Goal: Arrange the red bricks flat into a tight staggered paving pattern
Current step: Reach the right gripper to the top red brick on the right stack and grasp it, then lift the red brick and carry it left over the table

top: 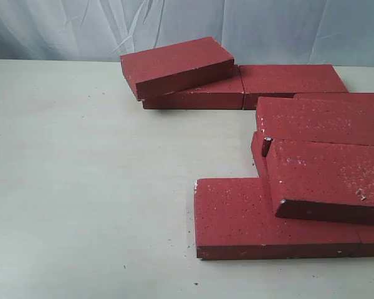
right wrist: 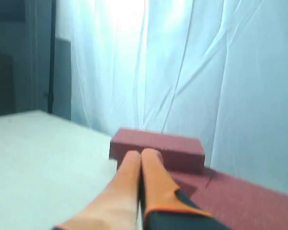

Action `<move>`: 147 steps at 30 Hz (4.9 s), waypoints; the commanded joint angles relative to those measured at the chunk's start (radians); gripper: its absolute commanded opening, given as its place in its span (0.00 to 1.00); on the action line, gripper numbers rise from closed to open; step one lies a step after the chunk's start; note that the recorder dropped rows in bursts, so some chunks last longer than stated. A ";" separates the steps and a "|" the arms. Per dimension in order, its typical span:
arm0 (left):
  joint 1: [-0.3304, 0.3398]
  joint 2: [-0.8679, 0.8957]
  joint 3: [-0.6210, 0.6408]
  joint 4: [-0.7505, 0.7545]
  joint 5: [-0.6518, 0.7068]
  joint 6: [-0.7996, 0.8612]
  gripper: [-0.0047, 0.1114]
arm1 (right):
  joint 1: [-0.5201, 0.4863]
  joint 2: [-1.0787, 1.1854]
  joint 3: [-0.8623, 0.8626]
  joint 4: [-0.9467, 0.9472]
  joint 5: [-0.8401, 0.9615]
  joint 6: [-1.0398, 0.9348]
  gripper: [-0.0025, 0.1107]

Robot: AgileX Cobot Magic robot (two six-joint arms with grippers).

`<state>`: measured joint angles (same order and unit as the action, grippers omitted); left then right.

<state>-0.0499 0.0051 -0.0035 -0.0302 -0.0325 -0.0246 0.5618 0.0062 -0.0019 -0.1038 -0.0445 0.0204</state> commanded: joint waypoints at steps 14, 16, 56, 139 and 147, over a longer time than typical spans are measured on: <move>-0.001 -0.005 0.004 -0.117 -0.190 -0.076 0.04 | 0.001 0.010 0.002 0.135 -0.528 0.070 0.01; -0.001 -0.005 0.004 -0.117 -0.203 -0.103 0.04 | 0.001 0.049 -0.034 0.209 -0.521 0.021 0.01; -0.001 -0.005 0.004 0.024 -0.118 -0.088 0.04 | -0.684 1.591 -1.366 0.610 1.012 -0.784 0.01; -0.001 -0.005 0.004 0.042 -0.080 -0.090 0.04 | -1.058 1.937 -1.599 1.019 1.266 -0.868 0.01; -0.001 -0.005 0.004 0.042 -0.080 -0.090 0.04 | -0.769 1.927 -1.599 1.028 1.266 -0.856 0.01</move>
<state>-0.0499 0.0048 -0.0035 0.0057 -0.1109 -0.1125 -0.2768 1.9416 -1.5961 0.9072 1.2109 -0.8431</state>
